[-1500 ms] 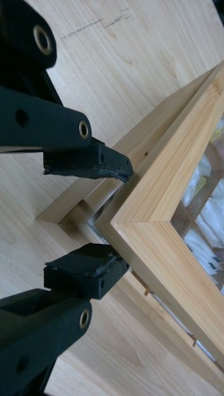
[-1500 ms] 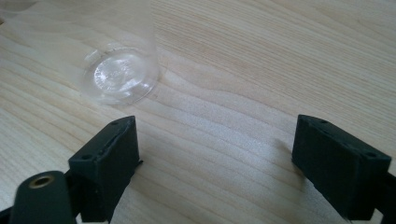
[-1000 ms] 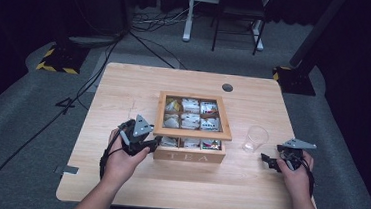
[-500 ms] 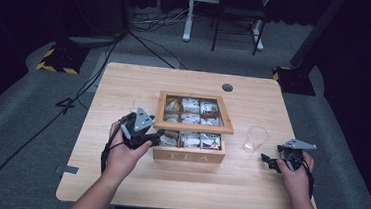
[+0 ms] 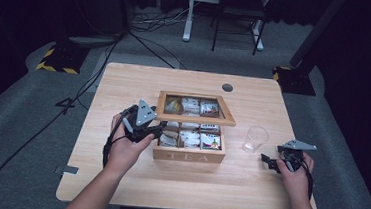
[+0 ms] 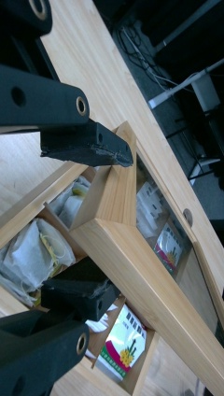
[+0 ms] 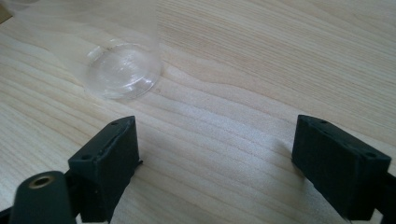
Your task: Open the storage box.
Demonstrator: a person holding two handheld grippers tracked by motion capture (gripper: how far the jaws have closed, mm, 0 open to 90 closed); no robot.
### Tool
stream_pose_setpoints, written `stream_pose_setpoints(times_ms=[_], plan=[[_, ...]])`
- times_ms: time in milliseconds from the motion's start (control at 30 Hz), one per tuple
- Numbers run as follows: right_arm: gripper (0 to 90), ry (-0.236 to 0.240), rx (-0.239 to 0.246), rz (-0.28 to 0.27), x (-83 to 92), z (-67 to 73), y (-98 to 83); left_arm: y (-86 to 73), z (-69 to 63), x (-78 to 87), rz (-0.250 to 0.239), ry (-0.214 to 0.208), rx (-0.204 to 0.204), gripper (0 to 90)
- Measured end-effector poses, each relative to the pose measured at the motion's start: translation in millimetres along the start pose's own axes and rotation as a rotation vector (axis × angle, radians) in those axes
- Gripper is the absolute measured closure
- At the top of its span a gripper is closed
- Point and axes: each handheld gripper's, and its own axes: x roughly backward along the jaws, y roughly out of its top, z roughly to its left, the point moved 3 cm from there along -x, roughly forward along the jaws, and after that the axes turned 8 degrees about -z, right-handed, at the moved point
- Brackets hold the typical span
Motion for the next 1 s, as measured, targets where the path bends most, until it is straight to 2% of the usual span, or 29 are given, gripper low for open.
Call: stream_pose_setpoints(times_ms=[167, 400, 533, 833, 1000], plan=[[15.0, -0.009, -0.004, 0.0, 0.2, 0.5, -0.2, 3.0, 2.7, -1.9, -0.01, 0.018, -0.03, 46.6], [17.9, -0.035, -0.024, -0.004, 5.5, 8.5, -3.3, 7.6, 8.7, -3.0, -0.03, 0.025, -0.03, 51.1], [24.7, -0.024, -0.021, 0.018, 12.4, 13.9, -3.6, 8.1, 12.4, -6.4, -0.039, 0.031, -0.021, 53.2], [26.1, -0.014, -0.021, -0.012, 34.0, 25.0, 4.3, 11.6, 17.3, -13.5, -0.05, 0.047, -0.021, 55.1], [28.1, 0.002, -0.019, -0.008, 40.8, 30.9, 6.5, 14.1, 17.9, -13.8, -0.049, 0.056, -0.042, 56.3]])
